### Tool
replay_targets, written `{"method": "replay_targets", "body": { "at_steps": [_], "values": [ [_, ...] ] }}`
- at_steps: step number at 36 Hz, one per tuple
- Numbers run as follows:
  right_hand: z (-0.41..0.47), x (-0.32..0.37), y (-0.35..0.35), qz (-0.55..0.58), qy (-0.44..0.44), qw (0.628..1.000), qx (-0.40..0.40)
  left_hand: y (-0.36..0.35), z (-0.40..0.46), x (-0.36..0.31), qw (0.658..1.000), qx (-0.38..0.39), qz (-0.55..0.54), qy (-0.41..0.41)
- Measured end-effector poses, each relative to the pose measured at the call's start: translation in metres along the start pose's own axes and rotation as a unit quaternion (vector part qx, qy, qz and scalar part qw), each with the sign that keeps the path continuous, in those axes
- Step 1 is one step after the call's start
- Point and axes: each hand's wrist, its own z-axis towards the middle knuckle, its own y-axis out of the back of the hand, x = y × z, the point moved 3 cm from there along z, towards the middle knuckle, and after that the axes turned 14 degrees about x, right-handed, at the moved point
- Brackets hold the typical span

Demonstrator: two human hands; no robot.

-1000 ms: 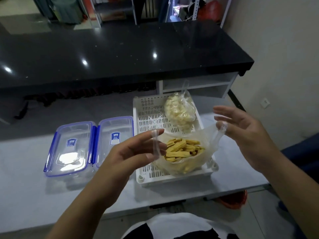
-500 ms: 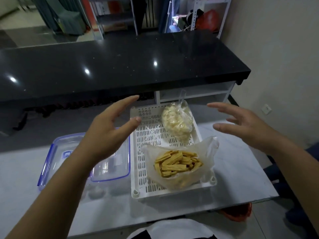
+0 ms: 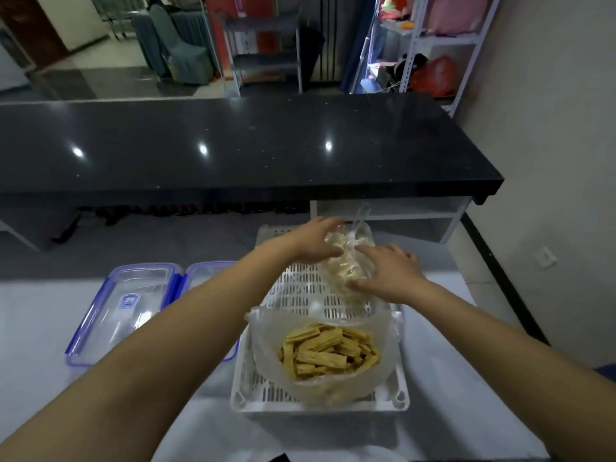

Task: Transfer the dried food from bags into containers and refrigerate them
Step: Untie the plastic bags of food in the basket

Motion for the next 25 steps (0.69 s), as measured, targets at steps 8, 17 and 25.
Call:
{"method": "replay_targets", "body": {
  "at_steps": [8, 17, 25],
  "values": [
    [0.01, 0.0, -0.021, 0.073, 0.09, 0.993, -0.015, -0.009, 0.016, 0.005, 0.998, -0.016, -0.062, 0.003],
    [0.002, 0.009, -0.029, 0.062, 0.232, 0.971, 0.01, -0.039, -0.036, 0.03, 0.972, -0.133, -0.194, 0.006],
    [0.001, 0.029, -0.035, 0.08, 0.329, 0.938, 0.072, -0.072, -0.083, 0.051, 0.93, -0.195, -0.31, 0.027]
  ]
}}
